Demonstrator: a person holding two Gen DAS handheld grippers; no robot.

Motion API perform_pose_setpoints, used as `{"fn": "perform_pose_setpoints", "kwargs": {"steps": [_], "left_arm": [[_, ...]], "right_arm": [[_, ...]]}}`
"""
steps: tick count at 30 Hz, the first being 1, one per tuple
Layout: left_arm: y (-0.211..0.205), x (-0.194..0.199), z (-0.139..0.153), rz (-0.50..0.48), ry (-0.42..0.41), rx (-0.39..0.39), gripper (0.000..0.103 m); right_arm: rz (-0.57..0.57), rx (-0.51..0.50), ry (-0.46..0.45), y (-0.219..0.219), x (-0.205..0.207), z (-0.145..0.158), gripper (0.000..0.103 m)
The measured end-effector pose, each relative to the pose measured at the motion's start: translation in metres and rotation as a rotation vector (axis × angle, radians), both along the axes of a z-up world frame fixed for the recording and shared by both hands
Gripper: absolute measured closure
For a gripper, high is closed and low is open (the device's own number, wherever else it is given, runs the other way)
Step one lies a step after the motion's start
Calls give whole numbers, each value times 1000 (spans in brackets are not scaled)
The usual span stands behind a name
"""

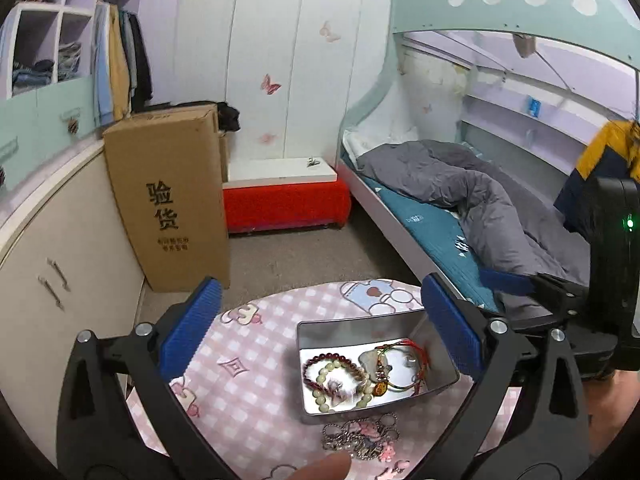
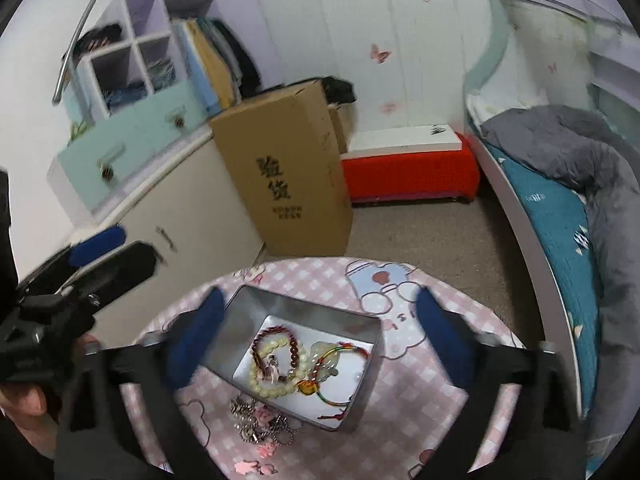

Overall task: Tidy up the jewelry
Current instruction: 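Carry both items into the grey box and open both tools, then withdraw both tools from the box toward the remaining jewelry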

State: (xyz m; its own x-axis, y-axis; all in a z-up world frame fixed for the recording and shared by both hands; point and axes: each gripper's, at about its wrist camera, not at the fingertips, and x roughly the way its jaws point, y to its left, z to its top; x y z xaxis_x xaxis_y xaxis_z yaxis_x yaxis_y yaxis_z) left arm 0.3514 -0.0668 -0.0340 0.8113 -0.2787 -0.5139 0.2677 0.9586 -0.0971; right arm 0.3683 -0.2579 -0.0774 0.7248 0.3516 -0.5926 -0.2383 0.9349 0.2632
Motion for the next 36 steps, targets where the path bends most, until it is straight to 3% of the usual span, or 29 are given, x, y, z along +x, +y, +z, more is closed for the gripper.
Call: {"fn": "perform_pose_setpoints", "kwargs": {"steps": [5, 20, 36], "left_arm": [[11, -10, 6, 39, -13, -11, 6], [28, -62, 36, 65, -104, -46, 6], [48, -103, 32, 100, -132, -36, 6]], "right_arm": [[-60, 14, -2, -12, -6, 3, 7], [-85, 13, -88, -12, -36, 38, 7], [-112, 1, -200, -12, -92, 61, 7]]}}
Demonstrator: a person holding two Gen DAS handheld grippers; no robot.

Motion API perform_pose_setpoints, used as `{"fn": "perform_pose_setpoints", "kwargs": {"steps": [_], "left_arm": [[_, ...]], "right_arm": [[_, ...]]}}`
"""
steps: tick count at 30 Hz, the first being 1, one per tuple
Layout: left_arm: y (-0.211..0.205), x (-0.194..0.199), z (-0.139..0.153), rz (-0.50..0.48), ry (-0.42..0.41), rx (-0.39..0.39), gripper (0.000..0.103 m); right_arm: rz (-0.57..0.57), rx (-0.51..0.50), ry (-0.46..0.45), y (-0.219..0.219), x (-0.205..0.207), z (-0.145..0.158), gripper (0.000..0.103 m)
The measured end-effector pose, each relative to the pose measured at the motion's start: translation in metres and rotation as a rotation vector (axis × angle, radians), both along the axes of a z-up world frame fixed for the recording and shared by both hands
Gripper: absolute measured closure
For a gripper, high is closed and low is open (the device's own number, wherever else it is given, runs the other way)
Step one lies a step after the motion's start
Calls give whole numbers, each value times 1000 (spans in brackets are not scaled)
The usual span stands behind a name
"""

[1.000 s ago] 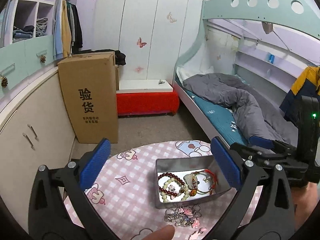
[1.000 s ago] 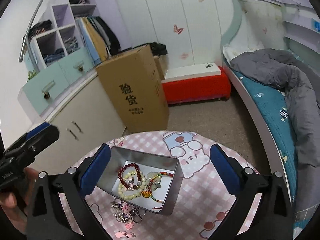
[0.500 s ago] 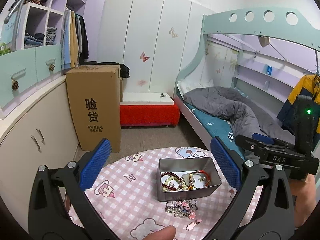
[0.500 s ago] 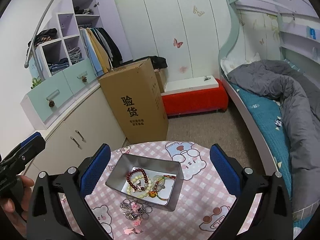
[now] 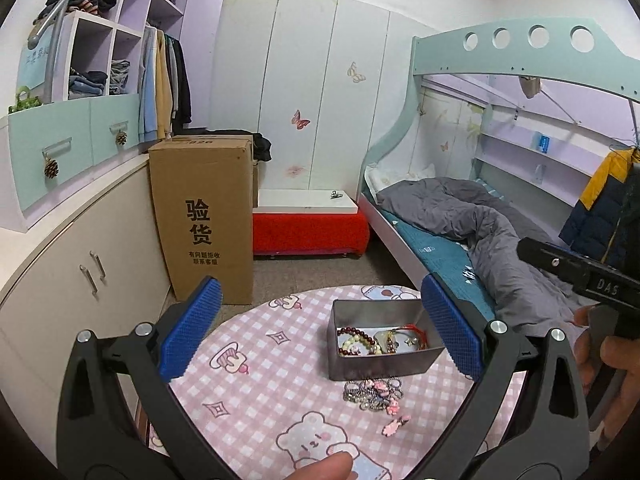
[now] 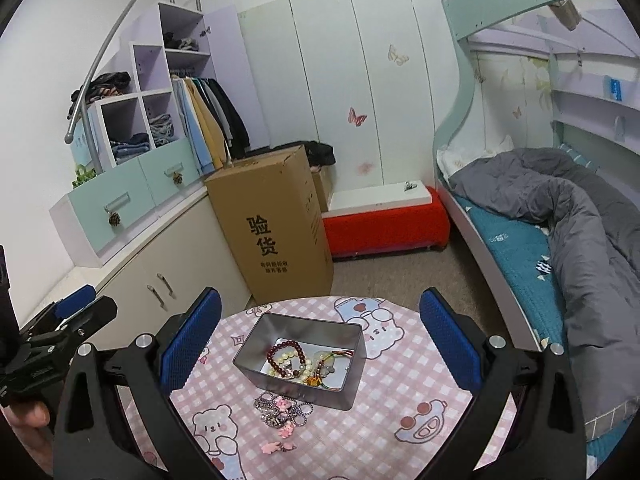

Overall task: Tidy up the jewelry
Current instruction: 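Withdraw both tools from the box toward the remaining jewelry, then close the left tool on the pink bunny charm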

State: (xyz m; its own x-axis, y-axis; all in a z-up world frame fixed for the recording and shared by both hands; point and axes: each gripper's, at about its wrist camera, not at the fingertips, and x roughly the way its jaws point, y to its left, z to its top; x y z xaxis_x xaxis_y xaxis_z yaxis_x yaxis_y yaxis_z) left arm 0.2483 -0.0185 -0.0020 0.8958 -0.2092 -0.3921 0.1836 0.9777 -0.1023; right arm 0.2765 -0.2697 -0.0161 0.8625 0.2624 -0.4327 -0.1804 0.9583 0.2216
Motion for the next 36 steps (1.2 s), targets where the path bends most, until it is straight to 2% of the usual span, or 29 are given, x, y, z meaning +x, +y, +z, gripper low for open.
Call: {"fn": "perform_pose_setpoints", "kwargs": {"steps": [8, 13, 21, 25, 33, 36], "left_arm": [[2, -23, -7, -9, -18, 24, 6], [-7, -33, -27, -57, 3, 68, 6], [-29, -35, -78, -126, 109, 106, 6], [-39, -27, -105, -154, 181, 110, 6], [-70, -8, -157, -222, 315, 180, 6], [-77, 1, -168, -235, 352, 192, 10]], "right_arm": [[-32, -8, -55, -2, -30, -1, 7], [-40, -23, -70, -2, -45, -7, 7], [-36, -31, 15, -6, -47, -39, 7], [-24, -27, 51, -6, -47, -53, 7], [-27, -31, 139, -11, -40, -76, 7], [-29, -29, 166, -13, -37, -85, 7]]}}
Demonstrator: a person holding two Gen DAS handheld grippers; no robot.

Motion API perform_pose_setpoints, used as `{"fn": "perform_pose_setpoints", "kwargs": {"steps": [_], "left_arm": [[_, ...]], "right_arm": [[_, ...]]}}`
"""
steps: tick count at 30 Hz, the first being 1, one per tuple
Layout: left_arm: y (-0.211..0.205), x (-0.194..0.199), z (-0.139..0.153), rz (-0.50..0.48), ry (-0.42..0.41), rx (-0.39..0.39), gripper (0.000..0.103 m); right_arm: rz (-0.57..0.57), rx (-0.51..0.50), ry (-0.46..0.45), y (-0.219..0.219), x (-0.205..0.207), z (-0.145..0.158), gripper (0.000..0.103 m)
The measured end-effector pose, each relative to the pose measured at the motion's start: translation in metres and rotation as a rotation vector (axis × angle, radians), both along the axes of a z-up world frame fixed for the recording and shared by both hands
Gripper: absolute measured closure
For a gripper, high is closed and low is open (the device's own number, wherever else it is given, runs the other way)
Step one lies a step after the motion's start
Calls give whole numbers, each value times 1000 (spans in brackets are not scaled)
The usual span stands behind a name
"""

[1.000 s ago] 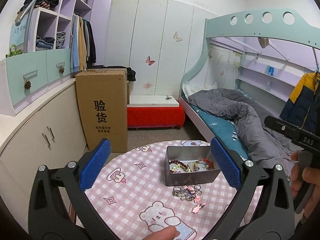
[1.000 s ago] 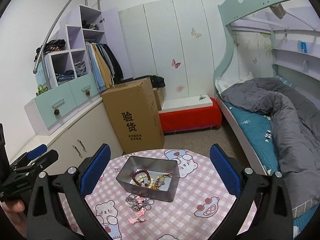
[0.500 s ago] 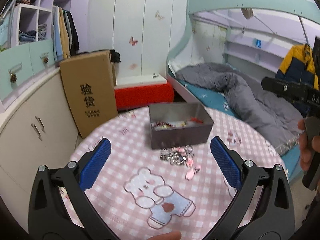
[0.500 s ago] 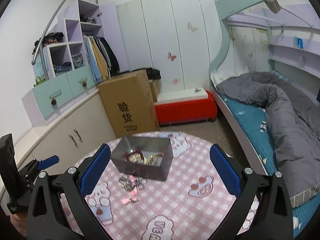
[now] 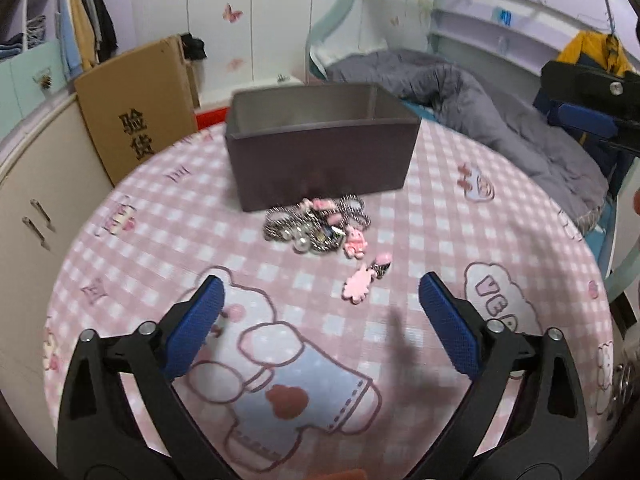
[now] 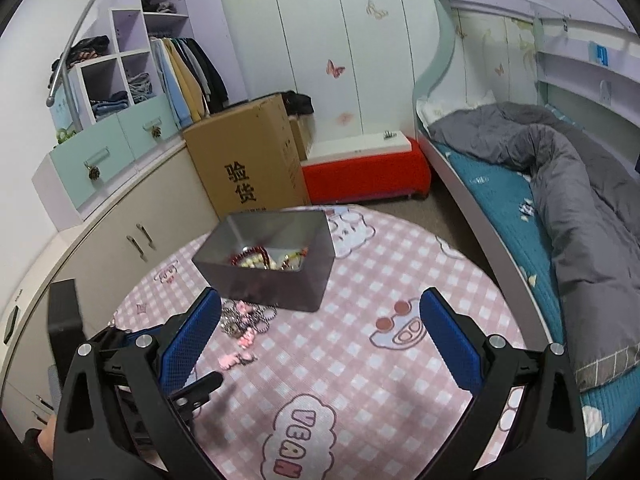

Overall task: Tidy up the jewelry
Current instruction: 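Close the left tool on the pink bunny charm, then hold the pink charm with the left tool while the right tool grasps another pink charm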

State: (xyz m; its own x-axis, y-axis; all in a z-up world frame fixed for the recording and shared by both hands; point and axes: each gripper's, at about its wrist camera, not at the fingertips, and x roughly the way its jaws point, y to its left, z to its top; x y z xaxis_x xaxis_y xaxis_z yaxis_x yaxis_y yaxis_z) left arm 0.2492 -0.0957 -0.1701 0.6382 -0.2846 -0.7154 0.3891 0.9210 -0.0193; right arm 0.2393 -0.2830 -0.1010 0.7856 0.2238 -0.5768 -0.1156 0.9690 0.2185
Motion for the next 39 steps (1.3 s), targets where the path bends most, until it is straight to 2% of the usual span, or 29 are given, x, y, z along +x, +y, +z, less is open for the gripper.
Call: {"fn": "perform_pose_setpoints", "kwargs": {"steps": [5, 7, 9, 10, 11, 13, 15, 24, 25, 29, 33, 34, 36, 37, 39], "left_arm": [[-10, 14, -11, -29, 62, -3, 25], [-14, 17, -15, -41, 86, 2, 42], [-16, 18, -16, -47, 84, 11, 54], [-16, 17, -15, -61, 85, 2, 68], [-16, 17, -15, -64, 86, -4, 77], [-13, 19, -15, -63, 98, -33, 87], [-7, 19, -15, -61, 114, -67, 87], [36, 16, -9, 37, 109, -102, 87], [41, 15, -9, 49, 109, -104, 87], [59, 13, -8, 100, 109, -113, 87], [69, 14, -8, 122, 111, -126, 87], [69, 13, -8, 122, 111, -128, 87], [70, 13, -8, 123, 113, -137, 87], [69, 13, -8, 122, 113, -142, 87], [68, 13, -8, 118, 112, -146, 87]], "right_arm": [[1, 1, 42, -2, 5, -14, 7], [1, 1, 59, -2, 8, -18, 7], [3, -3, 74, -1, 10, -24, 7], [7, -3, 82, -1, 11, -27, 7], [9, -4, 88, 0, 13, -29, 7], [16, -2, 108, 2, 16, -35, 7], [27, -5, 124, 6, 20, -40, 7], [146, -44, 215, 51, 37, -70, 9], [170, -50, 224, 60, 40, -74, 13], [221, -73, 245, 86, 50, -84, 41], [241, -157, 212, 108, 56, -86, 53], [255, -180, 210, 112, 56, -86, 61], [259, -245, 199, 117, 55, -87, 70], [267, -260, 193, 118, 53, -87, 80], [275, -253, 194, 113, 51, -88, 86]]}}
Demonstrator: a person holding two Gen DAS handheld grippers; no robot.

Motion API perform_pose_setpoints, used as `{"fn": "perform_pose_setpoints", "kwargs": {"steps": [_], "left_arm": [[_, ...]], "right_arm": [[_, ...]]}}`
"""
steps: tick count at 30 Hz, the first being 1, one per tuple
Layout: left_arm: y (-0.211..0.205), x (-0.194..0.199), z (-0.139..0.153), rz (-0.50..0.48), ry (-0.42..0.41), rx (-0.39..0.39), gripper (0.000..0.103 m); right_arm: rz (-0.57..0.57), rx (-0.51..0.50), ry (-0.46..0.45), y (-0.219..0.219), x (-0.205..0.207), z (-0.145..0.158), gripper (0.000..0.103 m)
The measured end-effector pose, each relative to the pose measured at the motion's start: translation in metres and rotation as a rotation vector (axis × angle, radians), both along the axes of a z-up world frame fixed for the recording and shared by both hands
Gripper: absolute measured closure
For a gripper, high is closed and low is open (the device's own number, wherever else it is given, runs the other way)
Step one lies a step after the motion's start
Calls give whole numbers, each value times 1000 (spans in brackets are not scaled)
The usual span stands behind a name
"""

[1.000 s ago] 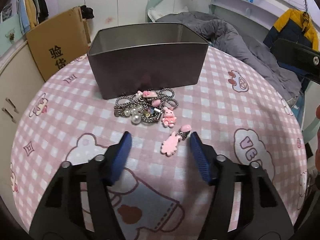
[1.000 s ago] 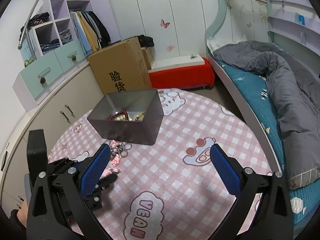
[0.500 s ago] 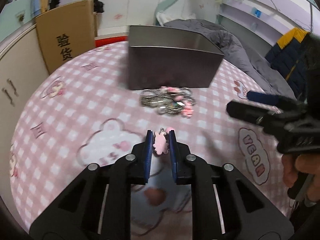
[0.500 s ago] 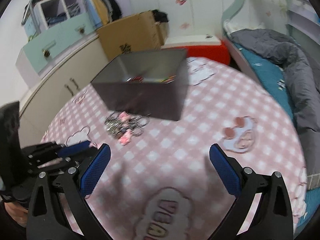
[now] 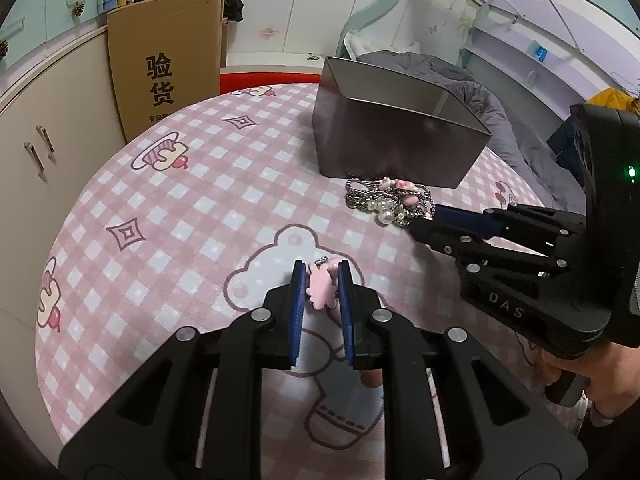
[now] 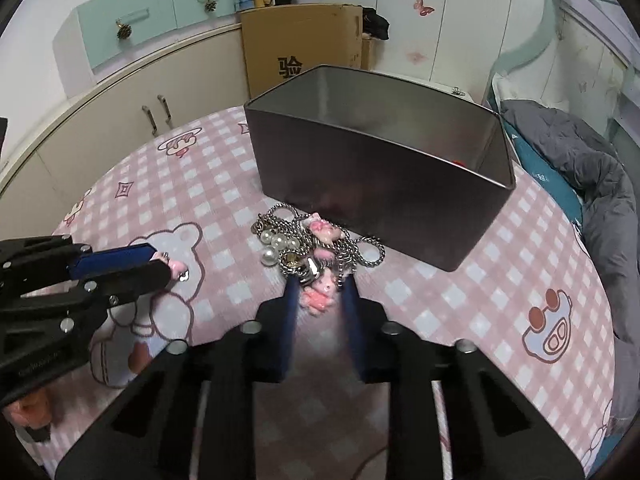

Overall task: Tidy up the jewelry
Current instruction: 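Hold the pink charm with the left tool while the right tool grasps another pink charm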

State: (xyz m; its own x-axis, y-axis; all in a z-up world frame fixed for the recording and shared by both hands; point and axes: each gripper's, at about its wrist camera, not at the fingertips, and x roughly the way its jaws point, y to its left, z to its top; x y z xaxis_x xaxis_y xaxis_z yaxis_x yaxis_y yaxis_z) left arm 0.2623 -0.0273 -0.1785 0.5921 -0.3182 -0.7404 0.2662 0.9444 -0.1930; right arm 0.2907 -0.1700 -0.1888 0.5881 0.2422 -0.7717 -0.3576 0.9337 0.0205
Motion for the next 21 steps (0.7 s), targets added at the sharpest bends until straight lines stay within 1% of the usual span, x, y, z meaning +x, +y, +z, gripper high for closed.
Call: {"fn": "perform_pose_setpoints", "kwargs": {"steps": [3, 6, 12, 14, 21], "left_arm": [[-1, -2, 2, -2, -5, -3, 87], [0, -3, 3, 0, -8, -5, 87], [-1, -4, 7, 1, -14, -13, 87], [-2, -6, 9, -4, -19, -12, 87], [-3, -10, 18, -8, -38, -14, 87]], "right_arm": [[-5, 32, 13, -12, -7, 0, 90], [0, 84, 26, -20, -17, 2, 90], [-9, 121, 42, -34, -36, 5, 90], [-7, 152, 49, -39, -40, 7, 90], [2, 268, 37, -55, -52, 27, 90]]}}
